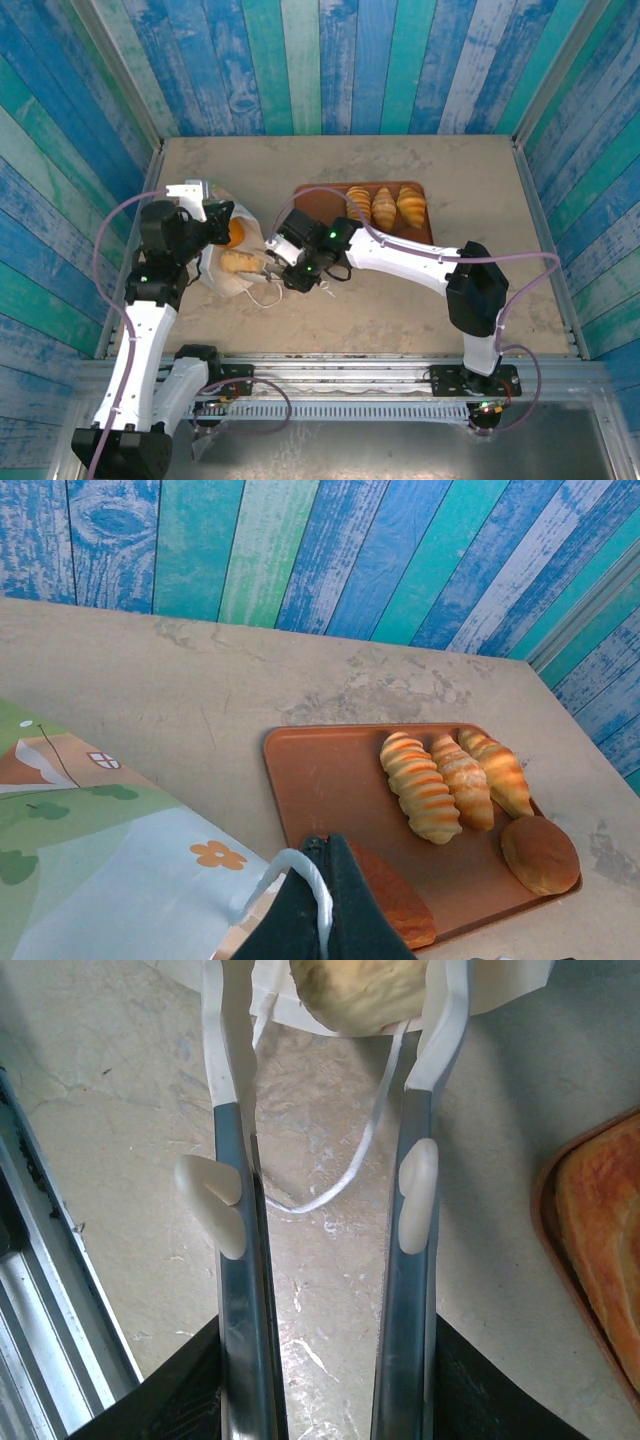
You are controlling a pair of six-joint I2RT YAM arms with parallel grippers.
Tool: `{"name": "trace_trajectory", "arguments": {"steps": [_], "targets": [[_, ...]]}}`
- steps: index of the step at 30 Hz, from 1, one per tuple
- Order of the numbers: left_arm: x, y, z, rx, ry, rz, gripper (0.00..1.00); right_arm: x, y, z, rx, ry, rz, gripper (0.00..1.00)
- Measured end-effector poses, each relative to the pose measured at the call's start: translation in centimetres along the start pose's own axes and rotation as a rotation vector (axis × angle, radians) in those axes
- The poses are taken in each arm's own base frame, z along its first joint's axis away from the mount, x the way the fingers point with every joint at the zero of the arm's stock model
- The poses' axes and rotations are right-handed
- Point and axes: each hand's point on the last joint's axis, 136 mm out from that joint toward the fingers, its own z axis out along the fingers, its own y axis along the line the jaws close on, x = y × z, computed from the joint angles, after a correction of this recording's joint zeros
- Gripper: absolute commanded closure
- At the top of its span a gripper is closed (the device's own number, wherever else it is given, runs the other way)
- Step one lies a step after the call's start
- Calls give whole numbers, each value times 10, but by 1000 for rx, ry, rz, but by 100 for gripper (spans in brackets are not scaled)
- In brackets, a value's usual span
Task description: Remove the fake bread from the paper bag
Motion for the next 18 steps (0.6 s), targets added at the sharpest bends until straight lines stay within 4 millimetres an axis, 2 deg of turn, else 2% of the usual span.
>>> {"name": "trace_trajectory", "arguments": {"steps": [10, 18], "targets": [[-1, -3, -2, 12, -4, 3, 100, -23, -14, 2, -34, -30, 88, 53], [0, -4, -2, 19, -2, 3, 100, -7, -9, 20, -120, 52, 174, 54]]}}
